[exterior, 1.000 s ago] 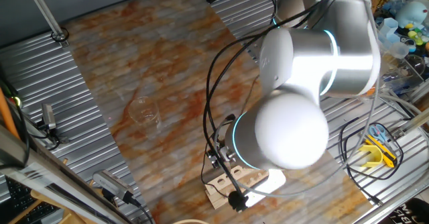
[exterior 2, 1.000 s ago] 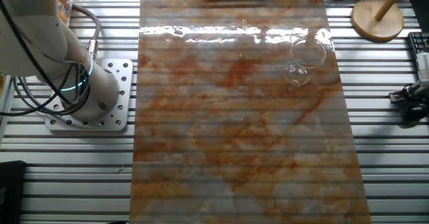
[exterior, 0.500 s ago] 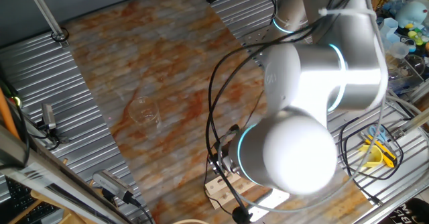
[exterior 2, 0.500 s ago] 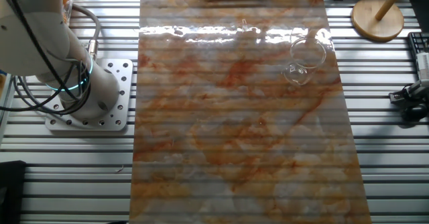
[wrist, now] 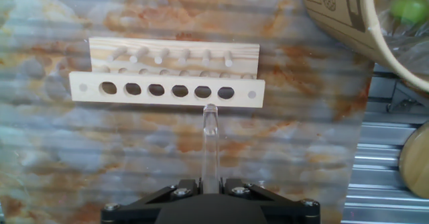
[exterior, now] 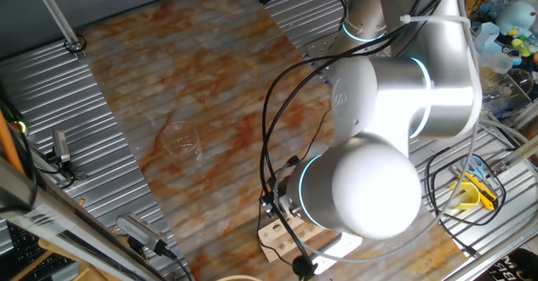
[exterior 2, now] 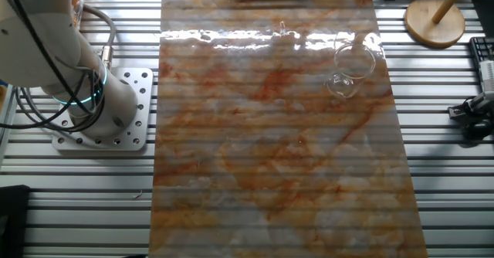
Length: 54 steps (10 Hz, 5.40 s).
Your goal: Pour out the test tube
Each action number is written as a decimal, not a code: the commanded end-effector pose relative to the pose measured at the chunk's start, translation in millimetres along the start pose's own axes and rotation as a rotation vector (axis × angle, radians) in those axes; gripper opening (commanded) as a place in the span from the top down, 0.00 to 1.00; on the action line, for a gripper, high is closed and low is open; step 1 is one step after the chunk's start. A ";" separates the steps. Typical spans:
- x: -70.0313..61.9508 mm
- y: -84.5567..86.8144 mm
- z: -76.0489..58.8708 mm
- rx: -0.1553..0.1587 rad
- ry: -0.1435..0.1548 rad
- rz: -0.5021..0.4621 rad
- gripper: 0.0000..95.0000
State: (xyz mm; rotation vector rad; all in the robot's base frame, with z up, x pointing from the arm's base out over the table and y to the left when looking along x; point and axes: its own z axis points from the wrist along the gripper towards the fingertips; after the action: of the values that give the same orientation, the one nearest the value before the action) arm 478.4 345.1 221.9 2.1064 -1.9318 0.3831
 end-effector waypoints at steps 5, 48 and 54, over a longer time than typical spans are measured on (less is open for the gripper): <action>-5.5 -14.0 -1.3 -0.011 0.042 -0.053 1.00; -34.7 -23.2 23.4 -0.026 0.165 -0.109 1.00; -36.0 -23.9 27.5 -0.028 0.171 -0.104 1.00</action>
State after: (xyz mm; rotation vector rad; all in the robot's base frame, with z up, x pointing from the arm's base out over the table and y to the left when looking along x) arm 500.1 370.9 182.2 2.0705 -1.7157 0.4927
